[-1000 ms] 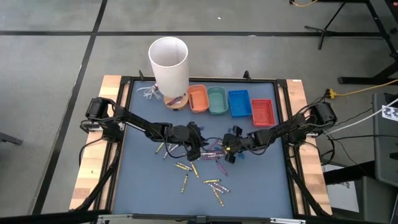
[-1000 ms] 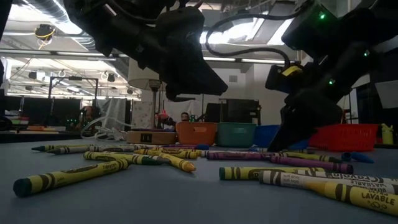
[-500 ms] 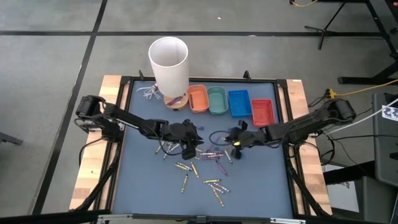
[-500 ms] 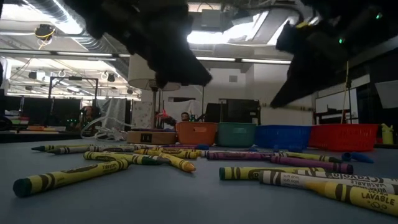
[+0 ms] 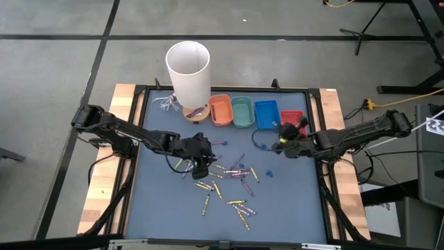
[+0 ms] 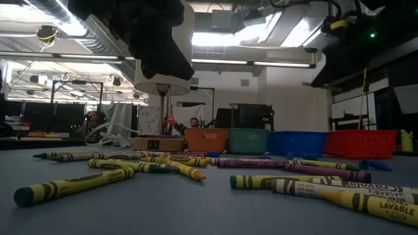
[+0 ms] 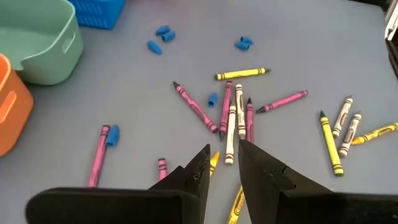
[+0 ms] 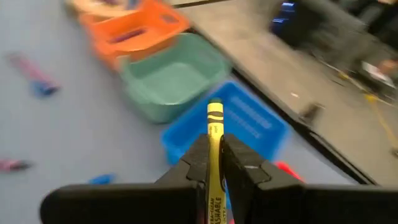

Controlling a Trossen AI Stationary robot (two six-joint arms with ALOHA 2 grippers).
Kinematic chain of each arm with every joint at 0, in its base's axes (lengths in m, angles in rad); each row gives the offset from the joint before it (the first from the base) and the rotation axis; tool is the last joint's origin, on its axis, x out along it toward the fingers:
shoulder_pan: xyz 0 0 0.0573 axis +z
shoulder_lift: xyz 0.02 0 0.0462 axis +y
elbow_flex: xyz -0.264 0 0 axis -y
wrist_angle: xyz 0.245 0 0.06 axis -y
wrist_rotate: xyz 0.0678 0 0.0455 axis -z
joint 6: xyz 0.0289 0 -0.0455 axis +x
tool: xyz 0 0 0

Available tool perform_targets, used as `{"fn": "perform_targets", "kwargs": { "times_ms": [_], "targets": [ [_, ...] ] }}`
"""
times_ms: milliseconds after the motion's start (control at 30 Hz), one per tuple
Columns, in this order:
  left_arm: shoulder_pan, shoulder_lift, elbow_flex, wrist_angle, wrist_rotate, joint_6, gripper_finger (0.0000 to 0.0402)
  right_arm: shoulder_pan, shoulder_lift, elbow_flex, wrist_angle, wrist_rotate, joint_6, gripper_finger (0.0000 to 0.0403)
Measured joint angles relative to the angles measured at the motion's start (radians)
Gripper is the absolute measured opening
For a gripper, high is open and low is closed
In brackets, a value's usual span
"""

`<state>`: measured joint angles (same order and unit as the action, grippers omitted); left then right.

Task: Sort crayons
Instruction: Put the green crayon into the orange bin

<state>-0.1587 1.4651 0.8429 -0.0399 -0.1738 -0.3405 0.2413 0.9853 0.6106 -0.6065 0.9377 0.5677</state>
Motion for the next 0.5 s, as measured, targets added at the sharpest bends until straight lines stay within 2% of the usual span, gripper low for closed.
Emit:
{"fn": "perform_targets", "kwargs": {
  "times_ms": [100,267,500],
  "targets": [
    [-0.007,0.000,0.000,-0.009,0.000,0.000,0.0069,-0.001,-0.005,0.000,-0.111,0.046,0.141,0.0030],
    [-0.009,0.000,0.000,-0.042,0.000,-0.024,0.0069,-0.060,-0.001,0.000,-0.264,0.015,0.326,0.0030],
    [-0.009,0.000,0.000,-0.098,-0.007,-0.065,0.0069,-0.195,0.001,0.000,-0.331,-0.036,0.398,0.0030]
  ]
}}
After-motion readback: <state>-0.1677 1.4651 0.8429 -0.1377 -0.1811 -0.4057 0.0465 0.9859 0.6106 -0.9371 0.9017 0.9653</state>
